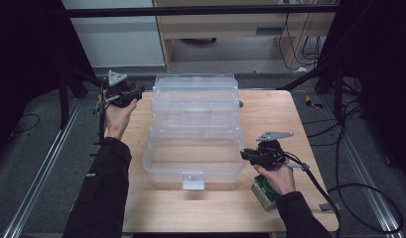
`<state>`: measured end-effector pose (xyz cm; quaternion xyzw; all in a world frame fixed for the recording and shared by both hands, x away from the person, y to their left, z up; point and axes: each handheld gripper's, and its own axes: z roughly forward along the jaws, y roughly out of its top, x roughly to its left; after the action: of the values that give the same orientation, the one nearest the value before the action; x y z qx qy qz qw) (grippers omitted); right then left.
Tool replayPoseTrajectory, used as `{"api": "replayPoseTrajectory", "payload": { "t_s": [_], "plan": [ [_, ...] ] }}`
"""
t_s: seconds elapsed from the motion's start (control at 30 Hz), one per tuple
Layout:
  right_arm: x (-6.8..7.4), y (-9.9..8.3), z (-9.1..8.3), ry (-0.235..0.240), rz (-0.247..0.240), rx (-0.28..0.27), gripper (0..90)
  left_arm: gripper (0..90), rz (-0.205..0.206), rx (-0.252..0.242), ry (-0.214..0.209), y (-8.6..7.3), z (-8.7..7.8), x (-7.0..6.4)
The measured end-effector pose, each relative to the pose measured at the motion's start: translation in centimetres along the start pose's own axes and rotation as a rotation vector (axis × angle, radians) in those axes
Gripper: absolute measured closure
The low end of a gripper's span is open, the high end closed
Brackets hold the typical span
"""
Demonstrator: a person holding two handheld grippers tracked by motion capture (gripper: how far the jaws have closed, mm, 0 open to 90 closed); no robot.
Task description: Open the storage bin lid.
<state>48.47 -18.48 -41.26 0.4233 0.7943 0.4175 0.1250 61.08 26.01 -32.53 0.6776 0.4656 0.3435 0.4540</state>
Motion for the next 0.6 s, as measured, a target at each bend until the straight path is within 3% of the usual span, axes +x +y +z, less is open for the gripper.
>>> {"api": "replayPoseTrajectory", "payload": {
  "t_s": [0.07,0.2,0.37,0.6],
  "plan": [
    [0.0,0.0,0.0,0.001,0.000,0.000,77.7,55.5,-0.001,-0.008,-0.017,-0.8,-1.5,0.0],
    [0.0,0.0,0.0,0.001,0.000,0.001,77.6,53.4,0.020,0.005,-0.021,-1.4,-2.8,0.0],
    [0.0,0.0,0.0,0.000,0.000,0.002,77.6,51.7,0.030,0.000,-0.064,-2.4,-5.5,-0.4],
    [0.0,0.0,0.0,0.001,0.002,0.002,77.6,51.8,0.025,0.022,-0.097,-4.2,-7.6,-0.8]
  ]
}}
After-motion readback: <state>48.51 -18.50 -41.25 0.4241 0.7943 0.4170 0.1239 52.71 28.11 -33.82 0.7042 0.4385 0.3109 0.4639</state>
